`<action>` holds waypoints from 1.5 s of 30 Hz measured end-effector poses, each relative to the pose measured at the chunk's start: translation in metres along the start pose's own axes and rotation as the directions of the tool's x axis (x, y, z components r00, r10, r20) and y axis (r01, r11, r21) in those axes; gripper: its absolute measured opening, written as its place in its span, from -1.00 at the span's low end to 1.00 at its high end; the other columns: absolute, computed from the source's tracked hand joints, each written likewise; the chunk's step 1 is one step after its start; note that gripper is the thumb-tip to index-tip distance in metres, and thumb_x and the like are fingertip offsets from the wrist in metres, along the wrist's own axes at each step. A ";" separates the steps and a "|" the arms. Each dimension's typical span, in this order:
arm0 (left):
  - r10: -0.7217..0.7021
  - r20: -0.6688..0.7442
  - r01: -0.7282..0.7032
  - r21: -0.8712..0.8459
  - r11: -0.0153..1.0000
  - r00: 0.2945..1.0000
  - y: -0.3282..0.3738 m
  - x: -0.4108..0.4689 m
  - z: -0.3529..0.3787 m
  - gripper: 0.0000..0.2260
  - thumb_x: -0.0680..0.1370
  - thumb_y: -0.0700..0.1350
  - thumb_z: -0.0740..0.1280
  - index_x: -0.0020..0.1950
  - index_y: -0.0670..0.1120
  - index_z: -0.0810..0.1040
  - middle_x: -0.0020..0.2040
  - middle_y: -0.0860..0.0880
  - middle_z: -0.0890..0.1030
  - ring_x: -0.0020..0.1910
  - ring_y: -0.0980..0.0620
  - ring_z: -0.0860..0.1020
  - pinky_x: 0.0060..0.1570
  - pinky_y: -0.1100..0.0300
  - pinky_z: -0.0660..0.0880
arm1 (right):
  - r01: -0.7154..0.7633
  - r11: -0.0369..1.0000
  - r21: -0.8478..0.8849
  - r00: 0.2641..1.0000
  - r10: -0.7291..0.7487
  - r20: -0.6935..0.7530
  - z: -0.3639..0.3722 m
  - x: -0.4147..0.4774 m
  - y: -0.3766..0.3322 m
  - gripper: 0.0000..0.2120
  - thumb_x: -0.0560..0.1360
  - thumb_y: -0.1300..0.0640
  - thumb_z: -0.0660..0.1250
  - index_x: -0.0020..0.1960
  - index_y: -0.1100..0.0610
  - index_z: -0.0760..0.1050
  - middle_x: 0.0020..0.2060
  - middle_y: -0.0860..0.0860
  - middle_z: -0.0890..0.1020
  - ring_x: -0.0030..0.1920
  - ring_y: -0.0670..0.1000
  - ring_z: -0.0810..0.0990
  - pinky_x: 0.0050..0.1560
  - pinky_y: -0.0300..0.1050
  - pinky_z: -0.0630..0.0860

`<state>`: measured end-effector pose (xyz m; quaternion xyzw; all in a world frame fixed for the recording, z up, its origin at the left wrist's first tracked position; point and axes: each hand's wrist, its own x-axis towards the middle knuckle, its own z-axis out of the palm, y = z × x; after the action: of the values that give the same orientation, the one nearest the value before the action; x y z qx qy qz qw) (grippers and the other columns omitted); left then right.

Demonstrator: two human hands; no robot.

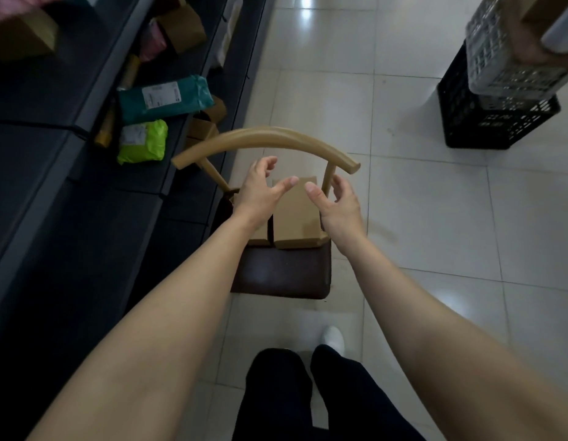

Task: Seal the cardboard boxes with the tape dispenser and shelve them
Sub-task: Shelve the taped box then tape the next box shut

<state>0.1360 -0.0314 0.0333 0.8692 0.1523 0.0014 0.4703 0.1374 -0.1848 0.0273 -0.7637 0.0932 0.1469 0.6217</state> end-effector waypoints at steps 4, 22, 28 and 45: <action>0.009 0.045 -0.011 0.040 0.999 0.999 -0.008 0.022 0.013 -0.48 0.50 0.07 0.38 0.39 -0.06 0.34 0.32 0.00 0.40 0.28 0.08 0.37 0.17 0.21 0.33 | -0.039 0.999 -0.005 0.999 0.039 -0.025 0.004 0.020 0.010 -0.22 0.45 -0.17 0.39 0.52 0.10 0.16 0.48 0.04 0.29 0.47 0.02 0.23 0.39 -0.01 0.26; -0.014 0.466 -0.155 0.322 0.934 0.885 -0.112 0.174 0.082 -0.44 0.52 0.10 0.35 0.45 -0.04 0.28 0.44 -0.03 0.31 0.39 -0.07 0.34 0.28 0.02 0.33 | -0.492 0.667 0.559 0.543 0.738 -0.402 0.105 0.093 0.129 -0.12 0.41 -0.16 0.44 0.48 0.30 0.13 0.40 0.22 0.35 0.38 0.21 0.35 0.35 0.11 0.36; -0.150 0.576 -0.141 0.429 0.892 0.803 -0.142 0.204 0.109 -0.32 0.51 0.23 0.27 0.52 -0.04 0.14 0.50 -0.07 0.24 0.43 -0.13 0.28 0.33 -0.10 0.29 | -0.362 0.478 0.800 0.486 0.829 -0.276 0.114 0.123 0.160 -0.26 0.41 -0.12 0.45 0.45 0.19 0.27 0.31 0.14 0.45 0.20 0.21 0.53 0.20 0.13 0.51; -0.128 0.485 -0.046 0.333 0.942 0.865 -0.095 0.157 0.067 -0.34 0.52 0.28 0.19 0.44 -0.15 0.26 0.38 -0.14 0.31 0.33 -0.16 0.35 0.30 -0.15 0.36 | -0.280 0.633 0.721 0.511 0.735 -0.447 0.086 0.090 0.090 -0.21 0.36 0.01 0.52 0.42 0.14 0.16 0.31 0.12 0.41 0.24 0.19 0.48 0.25 0.13 0.47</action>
<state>0.2703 0.0045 -0.1040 0.9031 0.0422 -0.2593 0.3397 0.1837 -0.1161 -0.1023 -0.4686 0.5959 -0.0086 0.6521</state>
